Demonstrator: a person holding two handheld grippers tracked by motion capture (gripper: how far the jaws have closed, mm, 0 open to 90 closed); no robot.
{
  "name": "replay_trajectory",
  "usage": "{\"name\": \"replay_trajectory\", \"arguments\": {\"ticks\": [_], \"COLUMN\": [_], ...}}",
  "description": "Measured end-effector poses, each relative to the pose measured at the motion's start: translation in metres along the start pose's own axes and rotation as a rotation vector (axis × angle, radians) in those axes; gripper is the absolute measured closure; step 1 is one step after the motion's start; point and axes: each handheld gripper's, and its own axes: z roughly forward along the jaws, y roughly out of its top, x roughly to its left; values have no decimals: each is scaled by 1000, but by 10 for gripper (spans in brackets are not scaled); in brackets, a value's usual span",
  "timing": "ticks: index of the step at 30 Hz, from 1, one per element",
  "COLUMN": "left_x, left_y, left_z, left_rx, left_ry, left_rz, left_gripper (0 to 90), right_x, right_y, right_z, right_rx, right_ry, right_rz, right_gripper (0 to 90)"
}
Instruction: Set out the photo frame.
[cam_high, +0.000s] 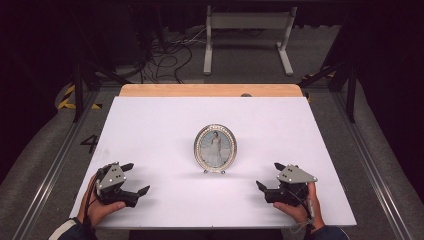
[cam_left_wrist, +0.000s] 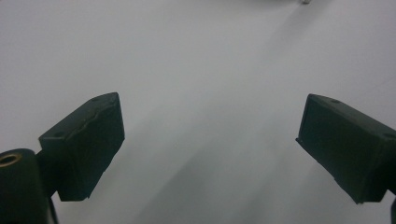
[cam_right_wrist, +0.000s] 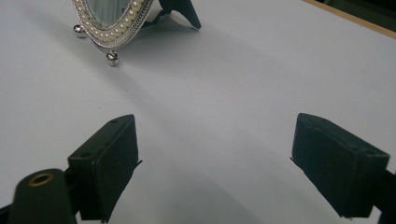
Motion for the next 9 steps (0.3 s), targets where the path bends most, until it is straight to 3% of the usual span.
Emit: {"name": "replay_trajectory", "arguments": {"ticks": [9], "left_x": [-1], "left_y": [1], "left_z": [2], "left_rx": [9], "left_ry": [2], "left_rz": [2], "left_gripper": [78], "right_x": [-2], "right_y": [-1], "right_z": [-2], "right_rx": [-13], "right_ry": [-18], "right_rz": [9], "right_gripper": [160]}}
